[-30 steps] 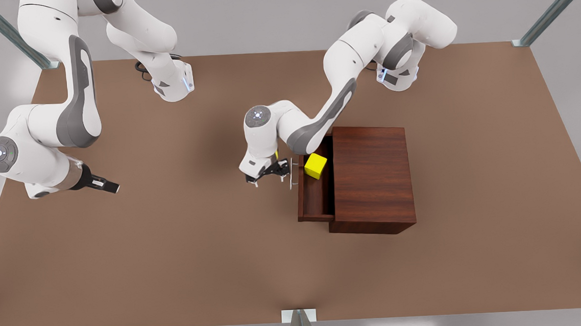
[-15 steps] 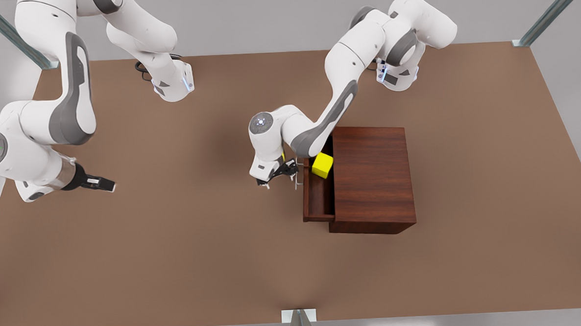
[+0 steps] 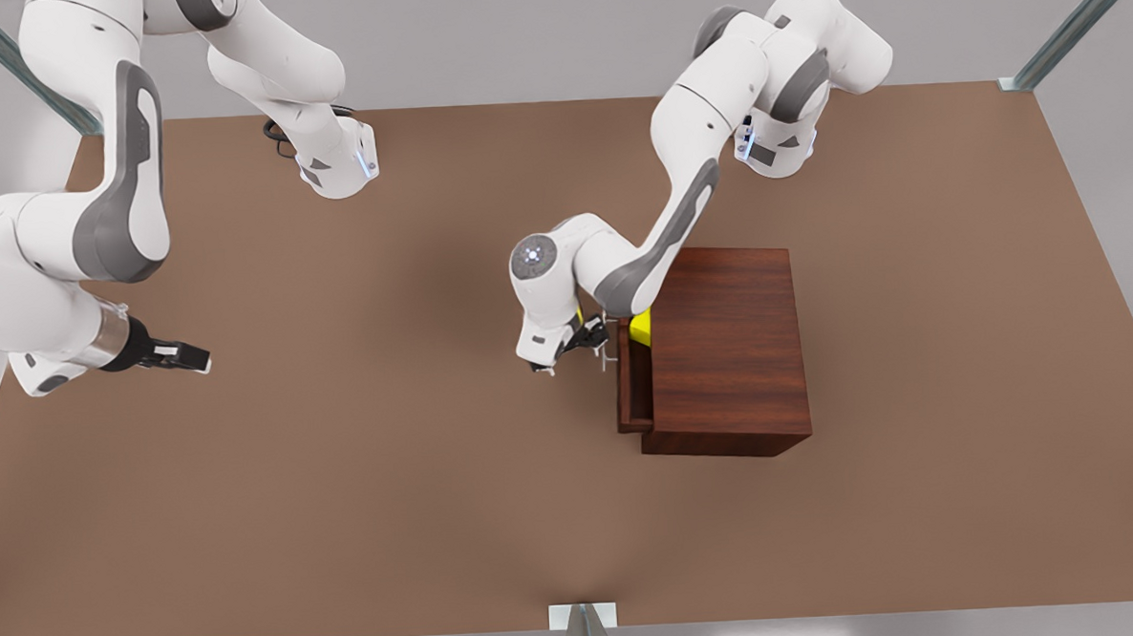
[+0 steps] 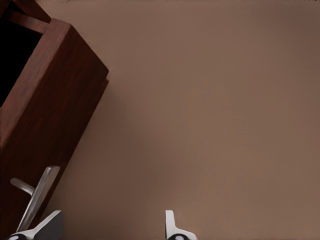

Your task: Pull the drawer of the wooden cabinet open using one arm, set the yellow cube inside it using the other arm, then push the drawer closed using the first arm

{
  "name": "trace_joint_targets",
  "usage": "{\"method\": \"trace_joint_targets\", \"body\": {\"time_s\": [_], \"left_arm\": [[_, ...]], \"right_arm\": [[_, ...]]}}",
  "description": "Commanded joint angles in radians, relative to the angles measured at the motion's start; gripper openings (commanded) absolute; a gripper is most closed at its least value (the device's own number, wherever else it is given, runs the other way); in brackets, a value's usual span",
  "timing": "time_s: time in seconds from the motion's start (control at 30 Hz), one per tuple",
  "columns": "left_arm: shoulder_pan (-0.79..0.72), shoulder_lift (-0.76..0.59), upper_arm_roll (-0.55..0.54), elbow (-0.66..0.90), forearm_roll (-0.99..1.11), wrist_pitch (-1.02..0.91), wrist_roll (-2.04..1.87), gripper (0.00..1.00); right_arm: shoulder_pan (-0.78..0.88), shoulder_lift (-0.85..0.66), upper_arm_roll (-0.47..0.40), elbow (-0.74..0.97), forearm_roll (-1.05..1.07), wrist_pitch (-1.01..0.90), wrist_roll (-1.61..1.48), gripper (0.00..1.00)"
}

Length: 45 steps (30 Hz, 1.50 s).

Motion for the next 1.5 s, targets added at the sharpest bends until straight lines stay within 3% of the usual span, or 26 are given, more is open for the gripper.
{"method": "trace_joint_targets", "body": {"time_s": [0.0, 0.6, 0.7, 0.73, 0.83, 0.87, 0.9, 1.07, 1.47], "left_arm": [[0.006, -0.007, 0.000, -0.004, 0.000, -0.012, 0.030, 1.00], [0.094, -0.053, -0.004, 0.016, -0.022, -0.173, 0.162, 1.00], [0.181, -0.237, -0.001, 0.020, -0.124, -0.445, 0.423, 1.00], [0.257, -0.335, 0.000, 0.020, -0.126, -0.568, 0.638, 1.00], [0.593, -0.465, 0.000, -0.009, -0.293, -0.622, 1.251, 1.00], [0.630, -0.514, 0.000, -0.083, -0.333, -0.577, 1.256, 1.00], [0.644, -0.716, 0.020, -0.415, -0.344, -0.333, 1.256, 1.00], [0.655, -0.647, 0.026, -0.259, -0.327, -0.398, 1.301, 1.00], [0.657, -0.645, 0.026, -0.259, -0.324, -0.401, 1.299, 1.00]], "right_arm": [[0.001, 0.001, 0.001, 0.002, 0.000, -0.015, -0.046, 1.00], [0.003, 0.003, 0.004, 0.004, -0.003, -0.036, -0.046, 1.00], [0.003, 0.003, 0.004, 0.004, -0.003, -0.036, -0.046, 1.00], [0.003, 0.003, 0.004, 0.004, -0.003, -0.038, -0.046, 1.00], [0.003, 0.004, 0.006, 0.004, -0.003, -0.038, -0.046, 1.00], [0.003, 0.004, 0.006, 0.004, -0.003, -0.038, -0.046, 1.00], [0.003, 0.006, 0.006, 0.004, -0.003, -0.038, -0.046, 1.00], [0.004, 0.007, 0.006, 0.004, -0.003, -0.052, -0.046, 1.00], [0.006, 0.008, 0.007, 0.004, -0.003, -0.058, -0.046, 1.00]]}}
